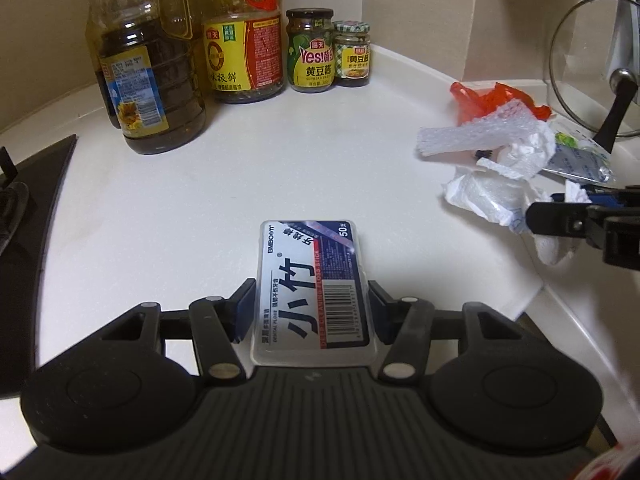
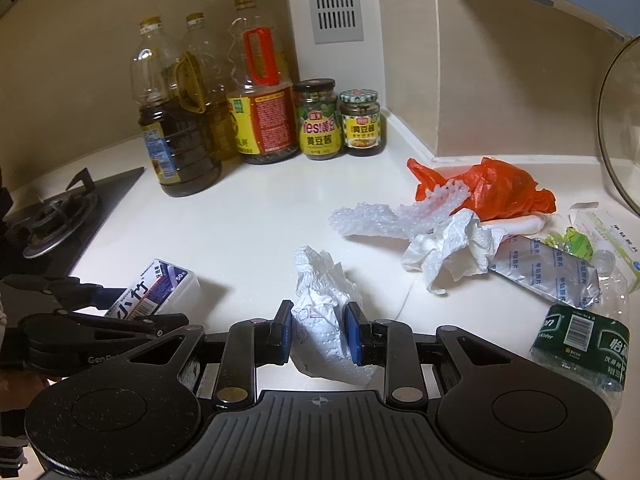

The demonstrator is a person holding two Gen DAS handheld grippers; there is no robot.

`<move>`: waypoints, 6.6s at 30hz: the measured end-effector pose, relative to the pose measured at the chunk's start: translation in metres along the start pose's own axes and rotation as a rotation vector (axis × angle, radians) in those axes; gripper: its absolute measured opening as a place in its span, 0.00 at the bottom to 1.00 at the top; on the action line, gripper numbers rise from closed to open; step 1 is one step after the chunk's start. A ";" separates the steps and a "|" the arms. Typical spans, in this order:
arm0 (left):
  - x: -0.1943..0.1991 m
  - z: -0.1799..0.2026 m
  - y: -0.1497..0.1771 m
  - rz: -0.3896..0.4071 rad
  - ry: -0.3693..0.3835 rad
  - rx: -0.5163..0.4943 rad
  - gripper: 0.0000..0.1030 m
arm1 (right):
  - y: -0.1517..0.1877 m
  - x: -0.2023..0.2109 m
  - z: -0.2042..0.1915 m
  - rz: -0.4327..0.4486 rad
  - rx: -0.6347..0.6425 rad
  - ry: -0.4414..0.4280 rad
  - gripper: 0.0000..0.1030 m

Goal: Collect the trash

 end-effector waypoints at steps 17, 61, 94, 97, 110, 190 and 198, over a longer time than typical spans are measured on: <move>0.068 -0.007 0.033 -0.011 0.025 0.061 0.52 | 0.037 0.039 -0.047 -0.038 0.000 -0.117 0.27; -0.002 0.048 0.180 -0.316 0.219 0.014 0.53 | 0.204 -0.006 -0.042 -0.378 0.093 -0.011 0.27; -0.080 0.063 0.210 -0.400 0.302 -0.045 0.53 | 0.261 -0.073 -0.029 -0.529 0.145 0.000 0.27; -0.080 0.063 0.207 -0.389 0.302 -0.037 0.69 | 0.261 -0.073 -0.028 -0.528 0.143 0.000 0.27; -0.061 0.041 0.212 -0.377 0.257 -0.012 0.69 | 0.253 -0.070 -0.032 -0.504 0.128 -0.007 0.27; -0.022 0.116 -0.060 0.175 0.259 -0.635 0.70 | 0.002 0.037 0.081 0.028 -0.046 0.188 0.60; -0.066 0.143 -0.071 0.178 0.279 -0.822 0.62 | -0.010 0.008 0.103 -0.003 -0.052 0.174 0.60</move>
Point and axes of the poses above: each gripper's, at about its wrist camera, not at the fingertips, and x roughly against the way its jaws point, z to its right, y to its underside, the point moved 6 cm from there along -x, roughly the way its jaws point, and after that the axes turned 2 degrees about -y, right-handed, at the moved point
